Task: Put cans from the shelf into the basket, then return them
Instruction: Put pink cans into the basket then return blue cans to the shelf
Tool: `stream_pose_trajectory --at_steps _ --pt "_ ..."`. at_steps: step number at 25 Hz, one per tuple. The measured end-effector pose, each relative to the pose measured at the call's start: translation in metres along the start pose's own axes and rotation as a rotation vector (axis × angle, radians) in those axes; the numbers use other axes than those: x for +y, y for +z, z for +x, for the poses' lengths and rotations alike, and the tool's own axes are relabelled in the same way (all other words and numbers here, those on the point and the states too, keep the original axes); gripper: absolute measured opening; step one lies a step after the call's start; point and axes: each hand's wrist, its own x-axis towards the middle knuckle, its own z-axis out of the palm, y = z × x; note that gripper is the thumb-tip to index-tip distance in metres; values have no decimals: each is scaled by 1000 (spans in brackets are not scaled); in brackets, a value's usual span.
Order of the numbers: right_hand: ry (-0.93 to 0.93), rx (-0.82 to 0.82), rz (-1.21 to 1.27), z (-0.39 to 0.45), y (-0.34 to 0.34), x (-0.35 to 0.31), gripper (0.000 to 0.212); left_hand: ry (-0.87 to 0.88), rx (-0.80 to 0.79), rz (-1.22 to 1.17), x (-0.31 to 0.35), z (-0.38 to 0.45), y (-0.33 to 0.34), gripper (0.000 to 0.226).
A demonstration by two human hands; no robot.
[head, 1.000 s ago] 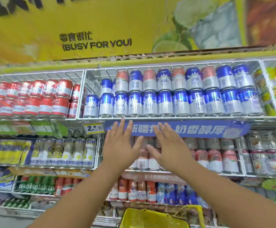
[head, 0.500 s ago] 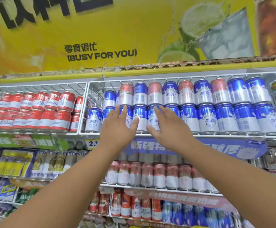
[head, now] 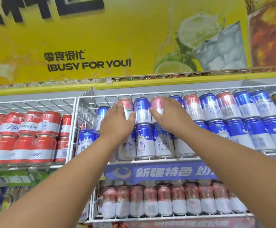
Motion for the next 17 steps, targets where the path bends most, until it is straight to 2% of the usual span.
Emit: stream_pose_trajectory --at_steps 4,7,9,13,17 --pt "105 17 11 26 3 -8 49 -43 -20 -135 -7 22 13 71" --pt "187 8 -58 44 7 -13 37 -75 43 -228 -7 32 20 62" --pt "233 5 -120 53 11 -18 38 -117 54 -263 -5 38 23 60" --pt "308 -19 -241 66 13 -27 41 -187 35 -244 -4 52 26 73" --pt "340 29 -179 65 13 -26 50 -225 33 -322 -6 59 25 74"
